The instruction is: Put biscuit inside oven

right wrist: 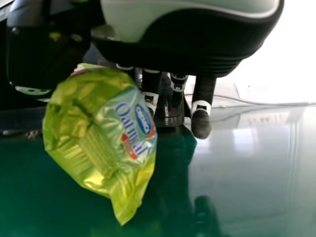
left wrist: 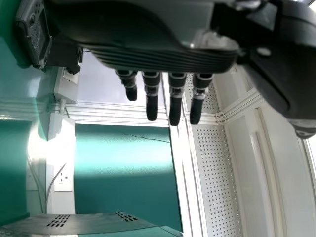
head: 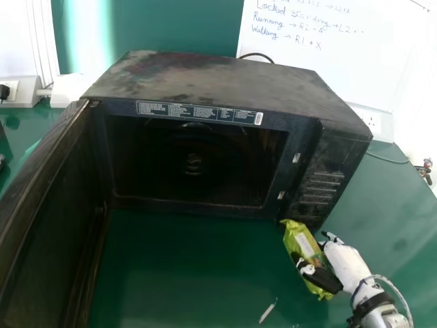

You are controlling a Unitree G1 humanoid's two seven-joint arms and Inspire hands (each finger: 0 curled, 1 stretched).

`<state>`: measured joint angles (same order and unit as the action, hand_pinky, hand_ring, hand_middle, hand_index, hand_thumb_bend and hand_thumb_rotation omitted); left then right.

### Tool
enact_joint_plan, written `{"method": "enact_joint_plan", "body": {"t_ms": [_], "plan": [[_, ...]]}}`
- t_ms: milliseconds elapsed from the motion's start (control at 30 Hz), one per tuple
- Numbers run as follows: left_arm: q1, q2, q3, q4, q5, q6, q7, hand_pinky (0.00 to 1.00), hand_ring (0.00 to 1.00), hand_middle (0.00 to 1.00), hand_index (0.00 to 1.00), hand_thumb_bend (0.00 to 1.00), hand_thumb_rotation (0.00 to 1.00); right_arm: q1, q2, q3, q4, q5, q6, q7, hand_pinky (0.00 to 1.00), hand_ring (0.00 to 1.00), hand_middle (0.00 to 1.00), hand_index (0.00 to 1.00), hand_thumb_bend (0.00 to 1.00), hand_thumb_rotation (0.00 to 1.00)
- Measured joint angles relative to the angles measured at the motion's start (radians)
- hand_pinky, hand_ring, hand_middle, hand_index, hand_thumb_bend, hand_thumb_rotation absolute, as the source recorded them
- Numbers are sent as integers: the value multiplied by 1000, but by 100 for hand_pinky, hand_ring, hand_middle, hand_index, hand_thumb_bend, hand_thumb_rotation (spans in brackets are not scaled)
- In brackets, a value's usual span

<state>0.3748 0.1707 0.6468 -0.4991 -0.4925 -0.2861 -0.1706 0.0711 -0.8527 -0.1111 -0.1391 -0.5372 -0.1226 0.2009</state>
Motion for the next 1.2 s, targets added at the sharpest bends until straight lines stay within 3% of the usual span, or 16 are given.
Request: {"method": "enact_joint_plan", "body": {"t_ms": [433, 667, 1100, 1200], "plan": [[-6, 0, 0, 3, 1, 0, 0, 98, 91, 91, 90, 100, 100, -14, 94, -18, -189, 125, 242, 185, 13, 17, 44, 48, 53, 0], [-7, 0, 0, 3, 1, 0, 0, 99, 91, 91, 90, 100, 100, -42, 140, 1, -253, 154, 333, 228, 11, 17, 44, 48, 53, 0], [-12, -1, -1, 3, 9, 0, 1, 98, 91, 90, 89, 100, 100, -128, 260, 141, -375, 141, 526, 259, 10, 16, 44, 48, 53, 0], [-14, -1, -2, 4, 9, 0, 1, 98, 91, 91, 90, 100, 100, -154, 285, 187, -377, 122, 540, 258, 10, 16, 44, 48, 53, 0]]}}
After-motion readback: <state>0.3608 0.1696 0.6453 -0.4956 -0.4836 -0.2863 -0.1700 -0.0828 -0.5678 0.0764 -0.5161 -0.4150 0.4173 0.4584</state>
